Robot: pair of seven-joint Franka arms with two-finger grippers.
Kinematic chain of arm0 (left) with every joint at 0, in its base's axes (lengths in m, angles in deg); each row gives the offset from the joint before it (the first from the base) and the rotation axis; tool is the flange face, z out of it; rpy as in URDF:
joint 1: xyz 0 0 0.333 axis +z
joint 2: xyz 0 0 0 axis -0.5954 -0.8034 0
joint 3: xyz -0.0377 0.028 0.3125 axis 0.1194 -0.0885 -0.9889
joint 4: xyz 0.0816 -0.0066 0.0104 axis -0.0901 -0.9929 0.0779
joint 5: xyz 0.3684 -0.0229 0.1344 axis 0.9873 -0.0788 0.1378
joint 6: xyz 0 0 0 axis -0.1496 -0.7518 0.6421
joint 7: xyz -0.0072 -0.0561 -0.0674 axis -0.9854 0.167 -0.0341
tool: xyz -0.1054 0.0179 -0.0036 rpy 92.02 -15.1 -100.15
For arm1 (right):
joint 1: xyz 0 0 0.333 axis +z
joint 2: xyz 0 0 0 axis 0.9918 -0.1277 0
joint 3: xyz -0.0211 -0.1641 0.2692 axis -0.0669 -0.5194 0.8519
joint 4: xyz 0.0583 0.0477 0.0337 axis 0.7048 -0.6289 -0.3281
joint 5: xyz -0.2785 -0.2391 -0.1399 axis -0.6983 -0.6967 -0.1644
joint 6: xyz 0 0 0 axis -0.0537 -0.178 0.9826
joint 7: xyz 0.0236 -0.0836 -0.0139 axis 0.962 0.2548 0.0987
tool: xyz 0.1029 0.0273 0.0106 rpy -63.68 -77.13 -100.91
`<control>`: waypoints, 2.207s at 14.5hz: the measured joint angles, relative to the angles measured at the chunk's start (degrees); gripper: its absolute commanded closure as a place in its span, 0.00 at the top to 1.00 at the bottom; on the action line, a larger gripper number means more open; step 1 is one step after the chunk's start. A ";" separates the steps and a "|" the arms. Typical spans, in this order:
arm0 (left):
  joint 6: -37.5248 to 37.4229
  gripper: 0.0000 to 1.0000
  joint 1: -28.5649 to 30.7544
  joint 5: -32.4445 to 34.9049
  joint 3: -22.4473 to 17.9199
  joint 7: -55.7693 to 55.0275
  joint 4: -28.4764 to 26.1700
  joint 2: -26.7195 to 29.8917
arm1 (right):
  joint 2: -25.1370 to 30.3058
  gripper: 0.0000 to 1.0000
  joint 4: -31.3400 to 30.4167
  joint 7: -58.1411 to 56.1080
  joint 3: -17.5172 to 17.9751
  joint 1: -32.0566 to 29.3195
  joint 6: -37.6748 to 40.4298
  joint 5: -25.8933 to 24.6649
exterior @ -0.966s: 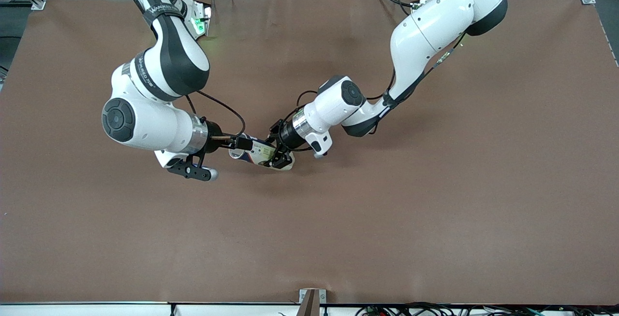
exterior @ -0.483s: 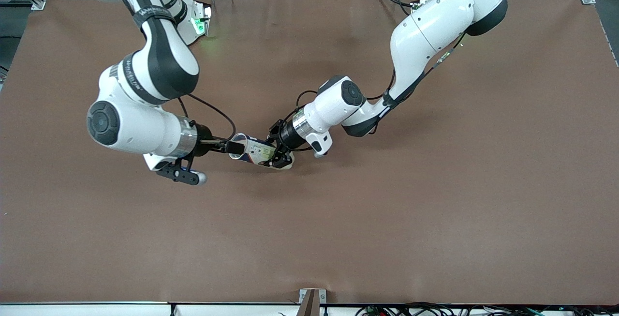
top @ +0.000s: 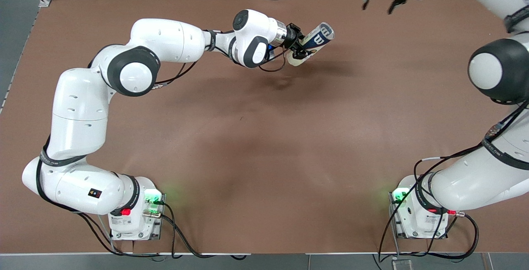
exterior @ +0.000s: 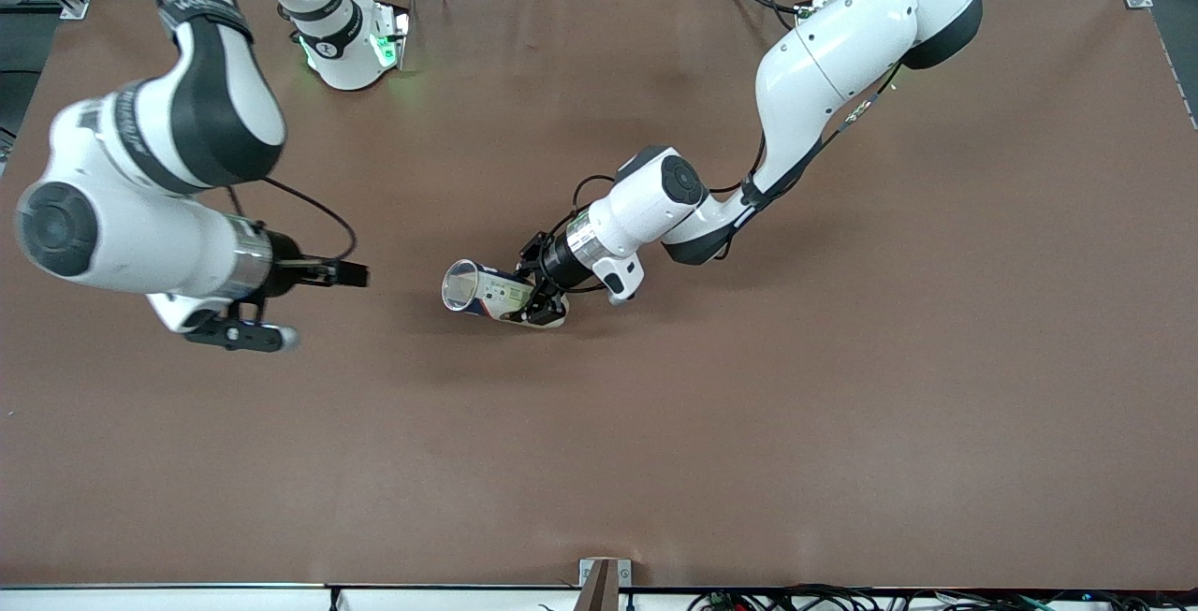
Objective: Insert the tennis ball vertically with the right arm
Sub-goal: 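Open the right gripper and withdraw it while the left gripper lowers the can, then stand the can upright on the table and open the left gripper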
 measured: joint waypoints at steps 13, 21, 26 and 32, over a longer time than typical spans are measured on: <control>20.27 0.56 -1.27 0.00 0.65 -0.33 -5.62 -2.38 | 17.29 1.00 -3.63 -13.52 0.94 -8.30 2.92 -9.22; 25.08 0.56 -2.17 0.02 1.99 -1.35 -7.13 -6.42 | 18.86 1.00 -3.66 -13.52 1.04 -8.18 0.32 -9.83; 26.54 0.56 -2.72 0.98 2.01 -1.33 -7.12 -7.76 | 20.29 1.00 -3.65 -13.52 1.04 -8.18 -0.12 -9.84; 27.25 0.57 -1.30 4.65 2.66 -1.66 -7.16 -8.82 | 20.29 1.00 -3.66 -13.51 1.07 -8.18 -1.61 -9.84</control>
